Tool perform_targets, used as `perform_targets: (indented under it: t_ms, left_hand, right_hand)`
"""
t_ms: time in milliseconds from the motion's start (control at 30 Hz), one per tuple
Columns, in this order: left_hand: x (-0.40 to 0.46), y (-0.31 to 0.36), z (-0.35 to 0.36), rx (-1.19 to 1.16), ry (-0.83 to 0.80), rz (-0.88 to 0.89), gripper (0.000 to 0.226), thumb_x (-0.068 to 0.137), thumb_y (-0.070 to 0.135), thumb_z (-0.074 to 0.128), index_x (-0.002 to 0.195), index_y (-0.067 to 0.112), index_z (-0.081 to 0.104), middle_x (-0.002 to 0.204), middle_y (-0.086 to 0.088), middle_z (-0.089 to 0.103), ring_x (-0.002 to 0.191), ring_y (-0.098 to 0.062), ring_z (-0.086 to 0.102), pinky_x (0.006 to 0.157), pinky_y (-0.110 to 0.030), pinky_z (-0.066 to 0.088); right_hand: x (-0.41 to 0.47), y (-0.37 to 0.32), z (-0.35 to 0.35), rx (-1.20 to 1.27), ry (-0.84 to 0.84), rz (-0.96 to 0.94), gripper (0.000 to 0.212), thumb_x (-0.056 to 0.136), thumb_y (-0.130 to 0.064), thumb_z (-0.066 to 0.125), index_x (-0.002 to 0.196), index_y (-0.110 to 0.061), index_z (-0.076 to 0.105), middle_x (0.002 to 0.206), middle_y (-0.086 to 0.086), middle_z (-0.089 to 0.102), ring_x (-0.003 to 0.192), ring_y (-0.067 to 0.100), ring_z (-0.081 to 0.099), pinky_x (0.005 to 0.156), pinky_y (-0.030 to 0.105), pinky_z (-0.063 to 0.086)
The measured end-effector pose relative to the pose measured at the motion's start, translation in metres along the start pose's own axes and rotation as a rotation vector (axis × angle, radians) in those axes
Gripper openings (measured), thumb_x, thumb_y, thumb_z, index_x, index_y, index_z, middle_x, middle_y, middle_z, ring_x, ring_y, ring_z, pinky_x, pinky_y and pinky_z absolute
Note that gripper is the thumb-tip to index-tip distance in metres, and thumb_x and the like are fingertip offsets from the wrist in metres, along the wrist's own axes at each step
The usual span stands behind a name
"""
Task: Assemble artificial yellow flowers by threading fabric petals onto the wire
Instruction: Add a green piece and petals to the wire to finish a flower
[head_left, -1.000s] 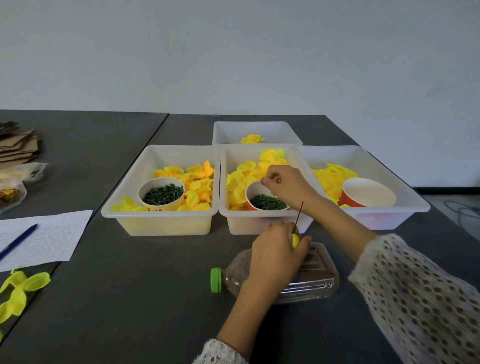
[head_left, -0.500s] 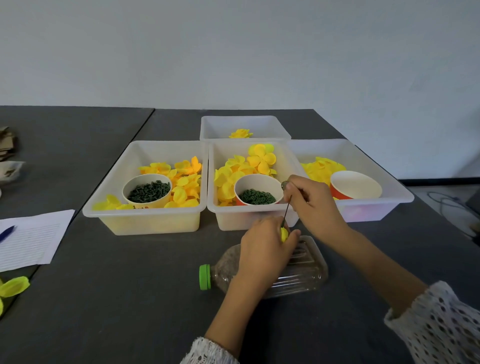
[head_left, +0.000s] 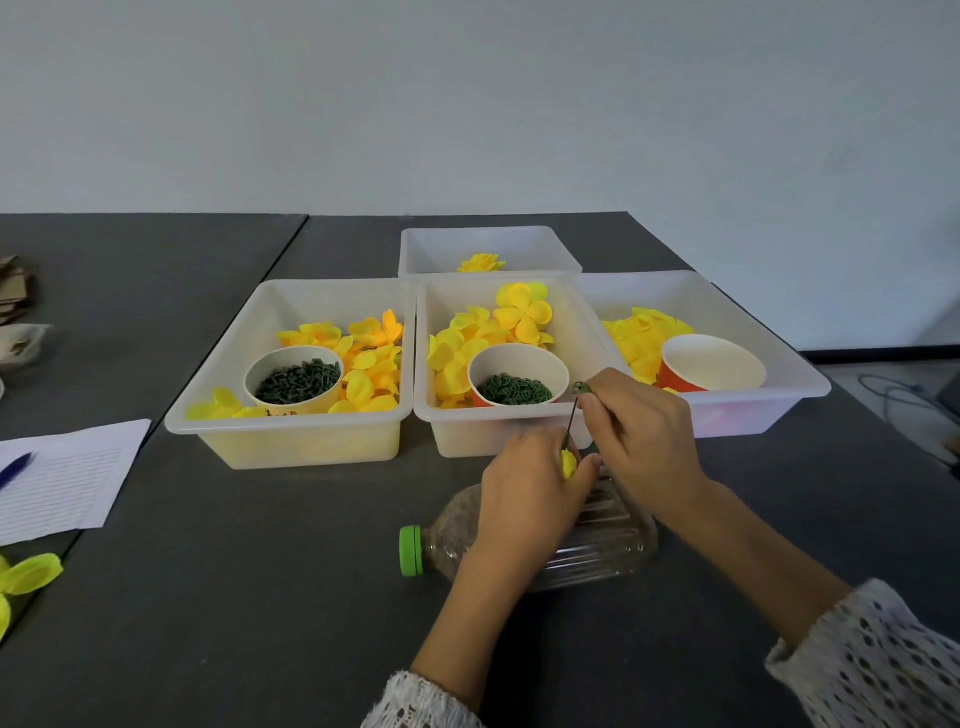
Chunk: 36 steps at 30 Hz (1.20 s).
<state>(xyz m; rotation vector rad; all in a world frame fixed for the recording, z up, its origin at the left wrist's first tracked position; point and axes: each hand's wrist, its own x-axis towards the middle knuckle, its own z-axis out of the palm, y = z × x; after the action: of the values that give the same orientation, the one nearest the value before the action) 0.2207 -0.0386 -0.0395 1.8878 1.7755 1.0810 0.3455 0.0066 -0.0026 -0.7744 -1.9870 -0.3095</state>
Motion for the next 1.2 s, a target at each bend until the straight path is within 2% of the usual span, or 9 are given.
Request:
perform_targets:
  t_ms: [67, 167, 300, 667, 900, 1000, 1100, 1167, 1200]
  left_hand:
    - [0.0, -0.001, 0.001, 0.004, -0.001, 0.002, 0.024, 0.089, 0.049, 0.06, 0.082, 0.031, 0.047, 0.088, 0.01, 0.064, 0.085, -0.013, 0.057, 0.069, -0.033, 0.047]
    - [0.0, -0.002, 0.002, 0.0, 0.002, 0.0, 0.024, 0.088, 0.049, 0.061, 0.081, 0.032, 0.046, 0.084, 0.013, 0.06, 0.081, -0.011, 0.053, 0.065, -0.031, 0.039]
    - [0.0, -0.002, 0.001, 0.006, 0.016, 0.001, 0.024, 0.088, 0.05, 0.061, 0.08, 0.035, 0.044, 0.08, 0.017, 0.054, 0.077, -0.006, 0.047, 0.063, -0.027, 0.033]
    - [0.0, -0.001, 0.0, -0.007, -0.004, -0.016, 0.025, 0.088, 0.05, 0.06, 0.078, 0.033, 0.044, 0.081, 0.013, 0.058, 0.078, -0.011, 0.054, 0.064, -0.031, 0.04]
    - [-0.001, 0.001, -0.001, -0.021, 0.012, 0.001, 0.021, 0.088, 0.047, 0.062, 0.082, 0.036, 0.046, 0.086, 0.013, 0.063, 0.083, -0.011, 0.057, 0.066, -0.029, 0.04]
    - [-0.002, 0.001, -0.002, -0.023, 0.003, 0.006, 0.02, 0.09, 0.051, 0.058, 0.083, 0.035, 0.047, 0.083, 0.014, 0.06, 0.08, -0.011, 0.058, 0.064, -0.031, 0.043]
    - [-0.002, 0.001, -0.001, -0.002, -0.008, -0.023, 0.023, 0.09, 0.051, 0.059, 0.084, 0.031, 0.05, 0.085, 0.009, 0.062, 0.081, -0.015, 0.059, 0.065, -0.032, 0.045]
    - [-0.001, 0.001, -0.002, 0.002, -0.001, -0.021, 0.023, 0.089, 0.05, 0.06, 0.083, 0.031, 0.05, 0.083, 0.01, 0.06, 0.081, -0.015, 0.059, 0.065, -0.031, 0.042]
    - [-0.001, 0.001, -0.002, 0.002, -0.003, -0.02, 0.022, 0.089, 0.05, 0.061, 0.084, 0.031, 0.051, 0.083, 0.01, 0.06, 0.081, -0.015, 0.058, 0.065, -0.032, 0.043]
  right_hand:
    - [0.001, 0.001, -0.001, -0.045, 0.001, -0.05, 0.03, 0.099, -0.02, 0.045, 0.076, -0.006, 0.058, 0.067, 0.005, 0.055, 0.051, 0.02, 0.045, 0.049, 0.024, 0.031]
    - [0.002, 0.006, -0.003, -0.106, -0.019, -0.103, 0.026, 0.097, -0.017, 0.051, 0.076, -0.005, 0.061, 0.068, 0.008, 0.057, 0.05, 0.025, 0.046, 0.045, 0.03, 0.036]
    - [0.006, 0.01, -0.007, -0.149, -0.041, -0.157, 0.028, 0.097, -0.017, 0.051, 0.077, -0.004, 0.065, 0.069, 0.009, 0.057, 0.048, 0.027, 0.044, 0.043, 0.034, 0.036]
    - [0.008, 0.009, -0.011, -0.232, 0.022, -0.217, 0.024, 0.096, -0.015, 0.054, 0.082, -0.005, 0.07, 0.073, 0.007, 0.064, 0.055, 0.022, 0.044, 0.051, 0.033, 0.033]
    - [0.001, 0.012, -0.01, -0.227, -0.033, -0.274, 0.025, 0.096, -0.017, 0.054, 0.083, -0.004, 0.07, 0.073, 0.008, 0.065, 0.054, 0.025, 0.052, 0.051, 0.033, 0.037]
    - [-0.006, 0.012, -0.01, -0.07, -0.094, -0.14, 0.036, 0.097, -0.032, 0.047, 0.087, -0.006, 0.068, 0.075, 0.005, 0.064, 0.055, 0.022, 0.054, 0.05, 0.034, 0.043]
    - [-0.006, 0.005, -0.011, 0.303, -0.133, 0.235, 0.024, 0.094, -0.04, 0.049, 0.096, -0.02, 0.063, 0.077, 0.0, 0.062, 0.058, 0.017, 0.056, 0.052, 0.036, 0.047]
    - [0.0, -0.002, -0.01, 0.588, -0.155, 0.438, 0.011, 0.091, -0.035, 0.056, 0.095, -0.026, 0.061, 0.076, -0.005, 0.062, 0.057, 0.009, 0.056, 0.05, 0.022, 0.044]
    - [0.003, -0.005, -0.009, 0.691, -0.184, 0.492, 0.008, 0.09, -0.029, 0.059, 0.092, -0.022, 0.063, 0.075, -0.007, 0.062, 0.055, 0.005, 0.055, 0.05, 0.015, 0.041]
